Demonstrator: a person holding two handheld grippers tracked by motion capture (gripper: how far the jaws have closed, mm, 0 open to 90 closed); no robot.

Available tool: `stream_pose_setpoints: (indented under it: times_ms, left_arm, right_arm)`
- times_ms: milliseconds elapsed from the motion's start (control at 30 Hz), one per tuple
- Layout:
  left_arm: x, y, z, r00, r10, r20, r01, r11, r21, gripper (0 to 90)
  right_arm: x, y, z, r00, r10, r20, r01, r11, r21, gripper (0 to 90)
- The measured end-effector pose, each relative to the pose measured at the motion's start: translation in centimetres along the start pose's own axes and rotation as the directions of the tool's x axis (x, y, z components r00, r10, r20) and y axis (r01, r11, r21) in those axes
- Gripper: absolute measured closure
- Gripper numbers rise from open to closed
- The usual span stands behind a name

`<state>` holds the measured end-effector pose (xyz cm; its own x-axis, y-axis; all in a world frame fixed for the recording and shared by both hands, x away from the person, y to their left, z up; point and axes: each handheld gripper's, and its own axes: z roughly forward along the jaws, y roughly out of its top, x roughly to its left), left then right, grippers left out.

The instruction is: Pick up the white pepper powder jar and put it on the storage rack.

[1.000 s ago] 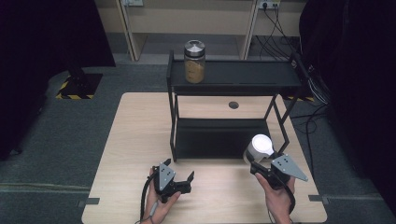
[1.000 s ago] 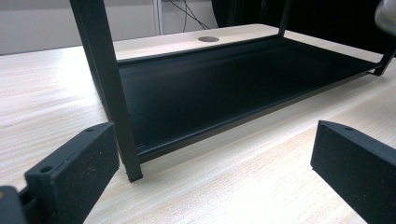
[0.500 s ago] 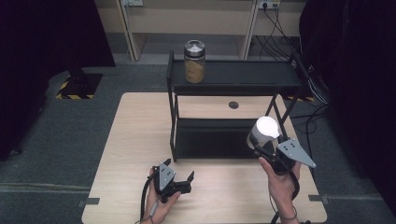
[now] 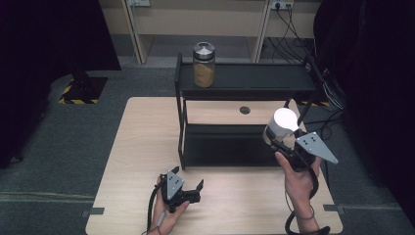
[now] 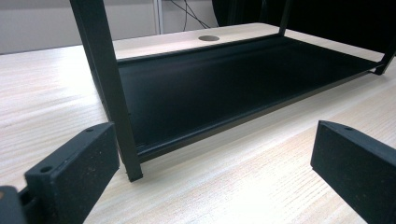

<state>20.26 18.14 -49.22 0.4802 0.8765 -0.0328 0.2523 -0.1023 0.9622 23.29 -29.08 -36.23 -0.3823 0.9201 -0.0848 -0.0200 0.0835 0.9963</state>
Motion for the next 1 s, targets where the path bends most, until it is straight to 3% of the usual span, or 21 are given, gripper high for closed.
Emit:
stream_pose_setpoints:
  times_ms: [433, 1000]
  left_arm:
    - [-0.1, 0.0, 0.0, 1.0000, 0.001, -0.004, -0.001, 1.0000, 0.001, 0.2]
    - [-0.1, 0.0, 0.0, 1.0000, 0.001, -0.005, -0.001, 1.0000, -0.001, 0.2]
  right_arm:
    - [-1.1, 2.6, 0.8, 0.9997, 0.022, 0.010, -0.022, 0.999, -0.033, 30.5]
    - [-1.4, 5.2, 1.3, 0.9998, 0.017, 0.012, -0.017, 0.997, -0.072, 30.6]
